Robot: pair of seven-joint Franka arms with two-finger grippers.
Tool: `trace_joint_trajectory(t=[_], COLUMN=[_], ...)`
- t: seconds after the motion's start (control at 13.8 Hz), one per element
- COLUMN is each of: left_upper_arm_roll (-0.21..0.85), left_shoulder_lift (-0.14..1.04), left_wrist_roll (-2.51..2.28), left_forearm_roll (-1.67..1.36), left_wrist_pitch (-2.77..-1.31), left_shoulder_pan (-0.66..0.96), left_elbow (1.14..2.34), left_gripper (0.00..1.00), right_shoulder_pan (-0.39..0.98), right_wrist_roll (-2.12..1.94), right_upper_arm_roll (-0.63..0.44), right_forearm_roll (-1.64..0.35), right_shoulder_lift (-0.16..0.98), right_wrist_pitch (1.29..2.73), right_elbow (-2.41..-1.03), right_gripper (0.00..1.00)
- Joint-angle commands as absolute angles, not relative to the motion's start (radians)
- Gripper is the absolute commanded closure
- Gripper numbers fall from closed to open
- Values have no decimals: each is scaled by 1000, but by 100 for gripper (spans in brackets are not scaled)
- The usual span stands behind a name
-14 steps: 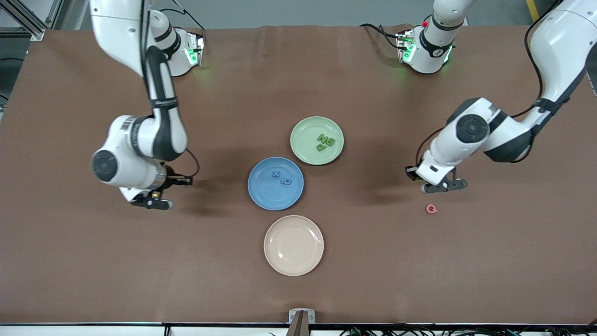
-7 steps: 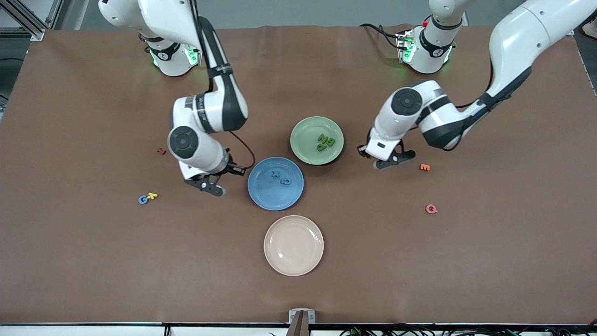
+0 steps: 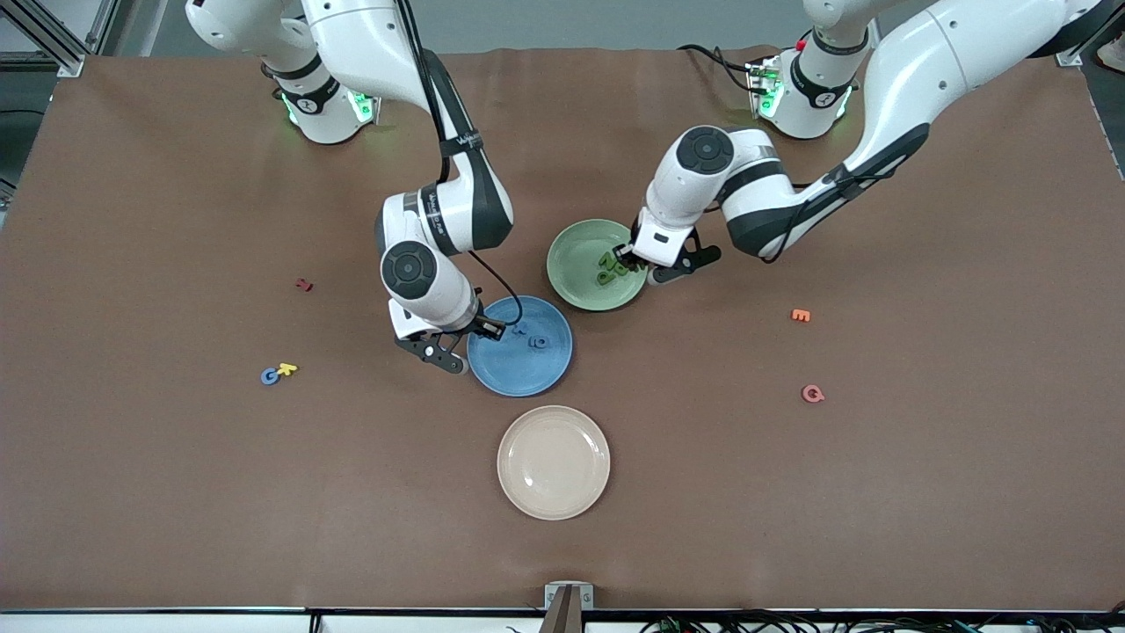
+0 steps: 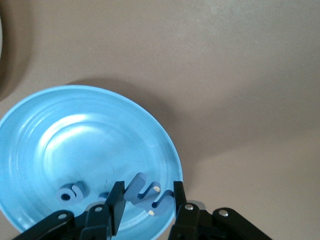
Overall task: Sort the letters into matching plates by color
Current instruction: 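Release the green U on the green plate while the right gripper releases E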
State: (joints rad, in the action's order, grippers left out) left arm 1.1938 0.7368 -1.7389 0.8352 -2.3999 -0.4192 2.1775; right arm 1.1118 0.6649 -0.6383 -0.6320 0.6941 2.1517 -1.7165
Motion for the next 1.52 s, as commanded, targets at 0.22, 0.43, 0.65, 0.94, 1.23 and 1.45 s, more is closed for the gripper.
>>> trace_joint_trajectory(t=[0.22,0.43,0.65,0.94,1.23,1.45], left_upper_arm_roll=[1068,1068,1071,1071,1071,1072], left_shoulder_lift=[735,726,700,698,672,657], left_wrist_roll=[-1847,-1845,-1823,-1656,-1439,-1275], left_forearm_roll=[825,834,836,836,836,836], left_wrist_pitch=[-2470,-2459,-2332,-2185,-2166,-2116], left_shoulder_pan=[-273,-276,-298,-342,-440,-483], left_elbow=[2135,2100,2022,1919,1885,1818], left_gripper=[5,0,0,1,1,1], right_shoulder_pan=[1095,1089,1088,1098,1095,1098], right_wrist_roll=[712,712,712,695,663,407], right_upper_arm_roll=[-630,-630,-630,-634,-679,-816], right_forearm_roll=[-657,-689,-690,-681,-660,-655], right_shoulder_lift=[770,802,811,802,764,724], right_wrist_pitch=[2148,2148,2164,2152,2061,1863], right_elbow=[-1632,-1605,-1595,-1595,-1594,-1603], right_gripper=[85,85,83,0,0,0])
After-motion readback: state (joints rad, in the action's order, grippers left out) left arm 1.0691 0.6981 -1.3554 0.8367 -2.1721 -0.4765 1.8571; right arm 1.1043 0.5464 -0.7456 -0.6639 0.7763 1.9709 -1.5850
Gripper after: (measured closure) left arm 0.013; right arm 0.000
